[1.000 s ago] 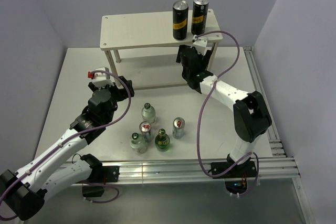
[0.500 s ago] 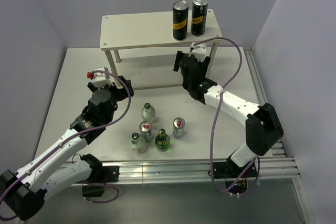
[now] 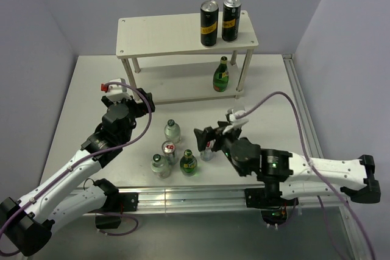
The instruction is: Place and organize the beverage onto the shelf
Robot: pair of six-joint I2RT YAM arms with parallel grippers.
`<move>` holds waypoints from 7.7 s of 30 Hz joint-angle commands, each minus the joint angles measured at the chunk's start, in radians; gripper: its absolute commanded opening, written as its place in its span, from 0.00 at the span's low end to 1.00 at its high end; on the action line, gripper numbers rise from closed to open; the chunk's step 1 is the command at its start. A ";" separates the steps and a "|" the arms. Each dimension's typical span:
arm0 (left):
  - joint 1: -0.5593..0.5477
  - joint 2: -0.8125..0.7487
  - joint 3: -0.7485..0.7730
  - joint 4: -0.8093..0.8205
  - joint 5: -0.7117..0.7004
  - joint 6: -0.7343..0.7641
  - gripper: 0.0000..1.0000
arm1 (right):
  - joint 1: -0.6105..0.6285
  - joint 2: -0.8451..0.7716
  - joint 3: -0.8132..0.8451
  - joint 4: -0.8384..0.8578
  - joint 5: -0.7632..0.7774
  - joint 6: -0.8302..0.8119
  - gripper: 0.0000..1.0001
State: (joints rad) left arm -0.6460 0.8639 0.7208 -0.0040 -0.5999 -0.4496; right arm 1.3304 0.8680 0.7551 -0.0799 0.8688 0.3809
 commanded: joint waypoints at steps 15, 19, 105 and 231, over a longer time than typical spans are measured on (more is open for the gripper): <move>-0.004 -0.072 -0.024 0.006 0.018 -0.038 0.99 | 0.314 0.221 0.009 -0.040 -0.034 0.200 0.95; -0.003 -0.077 -0.021 -0.027 0.022 -0.038 0.99 | 0.314 0.270 0.009 -0.017 0.039 0.211 0.92; 0.008 -0.026 -0.170 0.259 -0.222 0.003 0.99 | -0.662 0.816 0.618 0.585 -0.172 -0.283 0.00; -0.216 0.273 -0.080 0.187 0.075 -0.014 0.00 | -0.306 -0.173 -0.099 -0.029 0.045 0.012 1.00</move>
State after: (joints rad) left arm -0.8551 1.1351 0.5903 0.2077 -0.4648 -0.4622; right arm 1.0187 0.7139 0.6651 -0.1249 0.8833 0.3855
